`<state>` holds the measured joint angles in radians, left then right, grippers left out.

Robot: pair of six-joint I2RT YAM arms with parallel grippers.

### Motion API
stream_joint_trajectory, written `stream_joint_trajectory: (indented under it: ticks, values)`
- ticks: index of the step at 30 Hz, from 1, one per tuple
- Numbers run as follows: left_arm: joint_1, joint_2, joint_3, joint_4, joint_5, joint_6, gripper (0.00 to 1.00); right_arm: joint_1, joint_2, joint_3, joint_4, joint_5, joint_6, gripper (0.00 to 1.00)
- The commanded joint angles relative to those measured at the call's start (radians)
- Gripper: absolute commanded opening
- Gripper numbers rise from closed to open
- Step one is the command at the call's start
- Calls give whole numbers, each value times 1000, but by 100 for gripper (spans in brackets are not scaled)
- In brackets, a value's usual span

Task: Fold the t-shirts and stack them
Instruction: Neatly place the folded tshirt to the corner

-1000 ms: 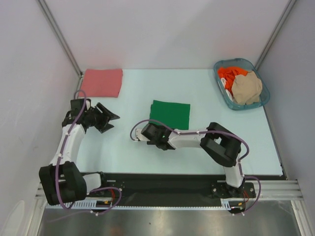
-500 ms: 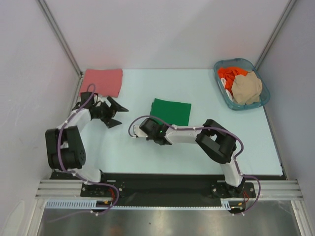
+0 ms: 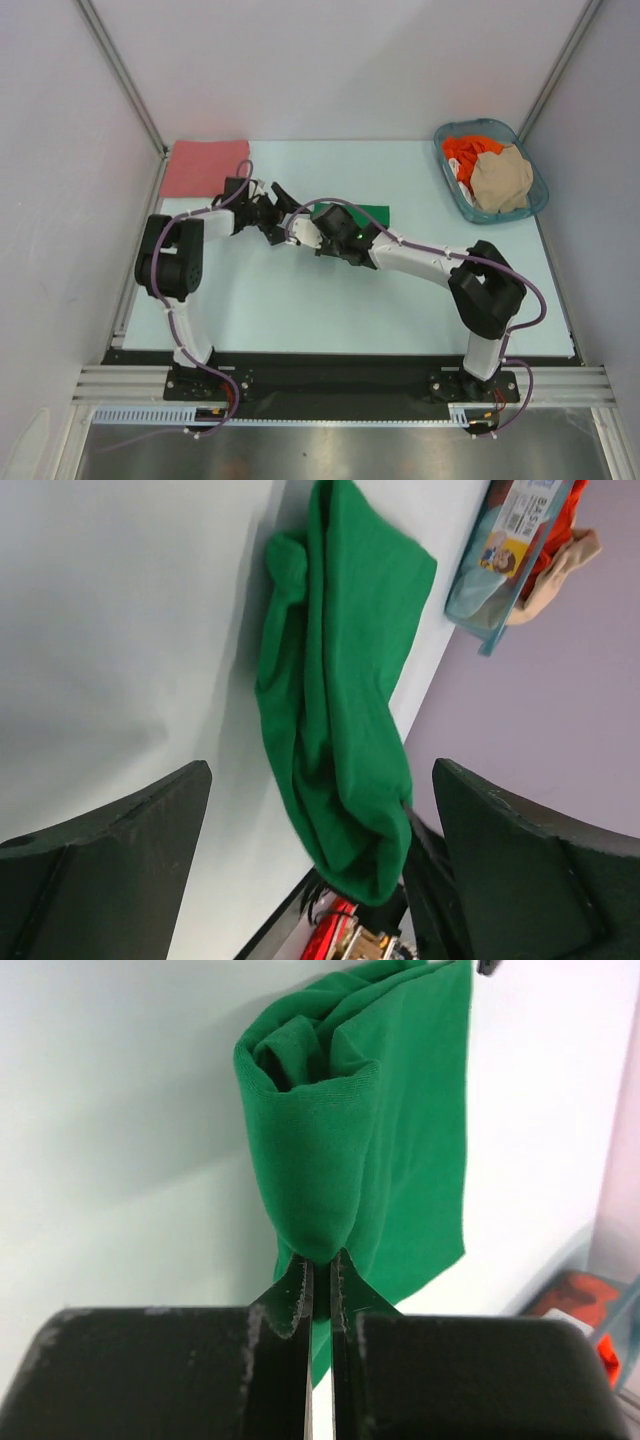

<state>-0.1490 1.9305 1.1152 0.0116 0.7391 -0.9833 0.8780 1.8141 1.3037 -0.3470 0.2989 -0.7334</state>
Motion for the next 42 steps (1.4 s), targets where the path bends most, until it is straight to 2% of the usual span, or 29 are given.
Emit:
stream_joint_trajectory:
  ticks: [1,9,18,24,27,28,29,30,31,33,34,35,37,38,39,40,41,42]
  values:
    - [-27,57,61,137,-1,-89,99,-20,-41,22,-44,-61,14,0]
    - [-89,176,138,113,-33,-153,100,-62,-53,54,-46,-87,31,0]
    - [-121,243,262,-90,-185,-107,87,-66,-76,60,-35,-84,69,0]
    - [-126,307,336,-79,-198,-97,75,-71,-84,69,-35,-110,111,0]
    - [-130,331,376,-55,-187,-81,61,-68,-88,63,-35,-118,135,1]
    - [-133,332,382,-47,-184,-83,49,-67,-88,62,-40,-121,140,1]
    - [-133,332,385,-41,-179,-83,43,-65,-88,55,-43,-125,153,2]
    - [-132,331,391,-26,-178,-81,29,-63,-91,51,-44,-127,160,4]
    - [-132,331,396,-24,-179,-68,20,-63,-96,48,-43,-127,169,5]
    - [-129,326,405,-44,-181,-60,0,-63,-111,34,-47,-127,213,14]
    - [-127,314,403,-45,-179,-49,0,-65,-117,31,-50,-132,235,21]
    - [-127,306,409,-68,-196,-32,0,-66,-131,29,-69,-133,253,32]
    - [-126,277,435,-128,-230,76,0,-70,-154,26,-96,-133,331,36]
    - [-126,269,455,-172,-248,122,0,-74,-186,26,-130,-141,360,45]
    - [-123,263,494,-246,-277,206,0,-77,-205,23,-147,-141,424,54]
    - [-121,256,508,-272,-280,245,0,-80,-231,5,-158,-142,448,71]
    - [-119,239,520,-298,-294,282,1,-80,-254,-10,-176,-161,472,99]
    - [-116,229,546,-364,-338,361,0,-79,-300,-23,-190,-179,485,100]
